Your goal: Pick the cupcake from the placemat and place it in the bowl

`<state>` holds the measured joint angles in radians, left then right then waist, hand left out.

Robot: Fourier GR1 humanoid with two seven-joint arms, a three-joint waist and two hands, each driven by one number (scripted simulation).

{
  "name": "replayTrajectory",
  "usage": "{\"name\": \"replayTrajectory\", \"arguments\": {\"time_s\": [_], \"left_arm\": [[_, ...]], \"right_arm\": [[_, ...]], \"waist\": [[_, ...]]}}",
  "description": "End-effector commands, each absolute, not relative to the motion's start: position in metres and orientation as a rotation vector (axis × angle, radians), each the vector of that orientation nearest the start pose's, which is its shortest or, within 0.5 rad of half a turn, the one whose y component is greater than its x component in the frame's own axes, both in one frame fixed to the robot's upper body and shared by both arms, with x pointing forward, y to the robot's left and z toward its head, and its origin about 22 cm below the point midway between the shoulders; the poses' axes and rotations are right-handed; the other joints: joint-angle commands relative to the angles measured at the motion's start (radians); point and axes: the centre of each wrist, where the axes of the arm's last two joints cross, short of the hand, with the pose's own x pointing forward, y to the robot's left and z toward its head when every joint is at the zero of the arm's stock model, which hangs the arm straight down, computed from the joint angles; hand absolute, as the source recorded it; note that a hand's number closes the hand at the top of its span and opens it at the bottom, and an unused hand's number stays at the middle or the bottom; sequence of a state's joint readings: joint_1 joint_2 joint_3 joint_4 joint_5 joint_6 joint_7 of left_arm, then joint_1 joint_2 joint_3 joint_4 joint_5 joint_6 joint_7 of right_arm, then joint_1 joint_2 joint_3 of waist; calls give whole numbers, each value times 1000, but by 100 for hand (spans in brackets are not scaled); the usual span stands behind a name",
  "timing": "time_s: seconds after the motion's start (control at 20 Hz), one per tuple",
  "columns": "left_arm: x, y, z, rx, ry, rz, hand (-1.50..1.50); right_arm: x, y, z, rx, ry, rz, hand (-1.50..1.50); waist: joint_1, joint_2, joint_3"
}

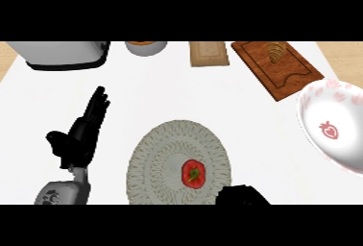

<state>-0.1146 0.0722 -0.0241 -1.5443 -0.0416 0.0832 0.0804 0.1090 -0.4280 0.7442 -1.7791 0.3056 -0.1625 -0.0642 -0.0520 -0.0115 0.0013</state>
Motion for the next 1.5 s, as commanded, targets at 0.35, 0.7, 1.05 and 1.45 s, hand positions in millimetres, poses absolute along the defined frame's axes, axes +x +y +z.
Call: {"name": "replayTrajectory", "arguments": {"time_s": [0.35, 0.7, 1.05, 1.45], "left_arm": [[259, 247, 25, 115, -1566, -63, 0], [271, 219, 28, 114, -1577, -69, 0], [262, 216, 32, 74, -1588, -96, 0], [280, 218, 23, 71, -1585, -105, 0]], "right_arm": [[95, -249, 121, -77, -2035, 777, 150], [75, -270, 179, -322, -1996, 777, 150], [91, -283, 216, -417, -1946, 688, 150], [121, -299, 249, -558, -1889, 650, 150]], "waist": [[-9, -1, -3], [-9, 2, -2], [40, 10, -3], [50, 15, -4]]}}
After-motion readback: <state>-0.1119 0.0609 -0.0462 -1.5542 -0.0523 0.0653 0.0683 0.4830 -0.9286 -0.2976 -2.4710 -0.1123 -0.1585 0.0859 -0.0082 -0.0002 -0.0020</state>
